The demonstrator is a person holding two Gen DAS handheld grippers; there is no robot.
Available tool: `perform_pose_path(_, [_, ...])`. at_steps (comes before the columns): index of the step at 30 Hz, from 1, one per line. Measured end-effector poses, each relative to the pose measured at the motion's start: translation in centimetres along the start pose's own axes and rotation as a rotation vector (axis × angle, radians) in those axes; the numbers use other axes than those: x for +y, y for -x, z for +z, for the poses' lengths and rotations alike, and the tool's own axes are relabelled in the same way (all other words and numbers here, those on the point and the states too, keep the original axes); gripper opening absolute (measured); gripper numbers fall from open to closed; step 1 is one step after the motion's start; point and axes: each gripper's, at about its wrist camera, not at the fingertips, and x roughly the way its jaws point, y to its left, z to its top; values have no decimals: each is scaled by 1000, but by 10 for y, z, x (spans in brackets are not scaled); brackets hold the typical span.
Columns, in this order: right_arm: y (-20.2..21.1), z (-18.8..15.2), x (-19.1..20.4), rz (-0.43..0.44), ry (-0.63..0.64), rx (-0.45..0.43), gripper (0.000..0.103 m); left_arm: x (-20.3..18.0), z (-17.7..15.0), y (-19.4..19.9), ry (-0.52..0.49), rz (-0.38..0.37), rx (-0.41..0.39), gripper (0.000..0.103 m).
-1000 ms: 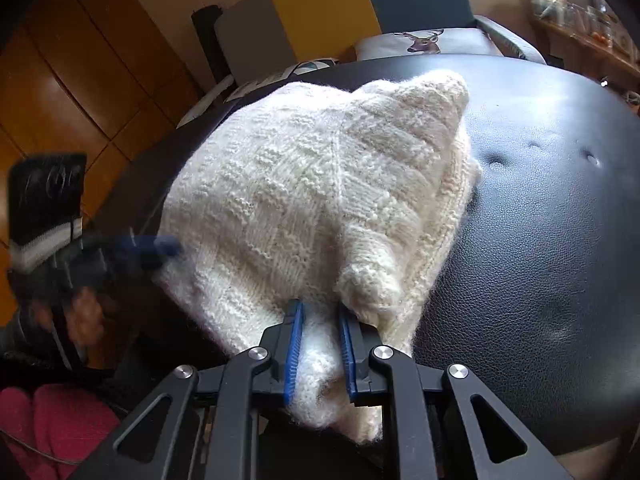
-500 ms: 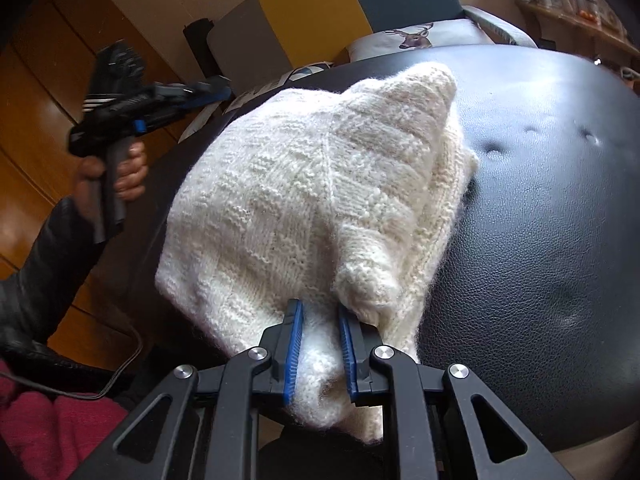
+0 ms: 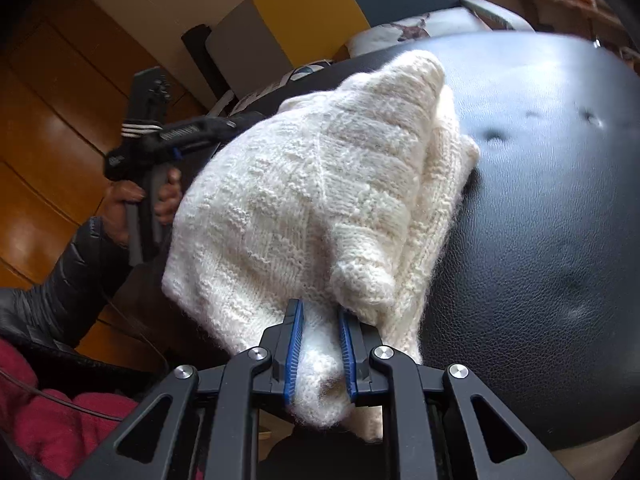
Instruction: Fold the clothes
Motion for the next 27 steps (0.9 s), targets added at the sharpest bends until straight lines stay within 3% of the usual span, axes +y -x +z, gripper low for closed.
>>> perform_pose_path(3, [8,2,9,-19,19,-15,28,26,-10,17,128,-90,29,35])
perform_pose_path(4, [14,5,11,-1,3,-31,45,33,-15,19,165,-107,52,41])
perform_pose_path(5, [22,8,13,27,-20,-57,68,42,-22,17,213,-124,82,42])
perform_pose_path(6, [31,11,13,55,-47,-94,80,49,-29,15,256,-138,107,42])
perform_pose_path(7, [39,13,10,78,-82,-141,98,53,-37,14,293,-150,121,43])
perform_pose_path(8, [48,14,4,93,-122,-186,103,58,-43,11,331,-170,129,44])
perform_pose_path(11, [61,18,-16,139,-248,-268,103,62,-54,3,410,-245,124,51])
perform_pose_path(14, [49,25,-42,168,-350,-233,103,56,-58,-12,444,-320,155,57])
perform_pose_path(18, [17,37,-70,211,-442,-162,103,46,-55,-23,435,-351,157,59])
perform_pose_path(27, [-37,63,-66,257,-414,-25,103,34,-39,-50,330,-351,218,69])
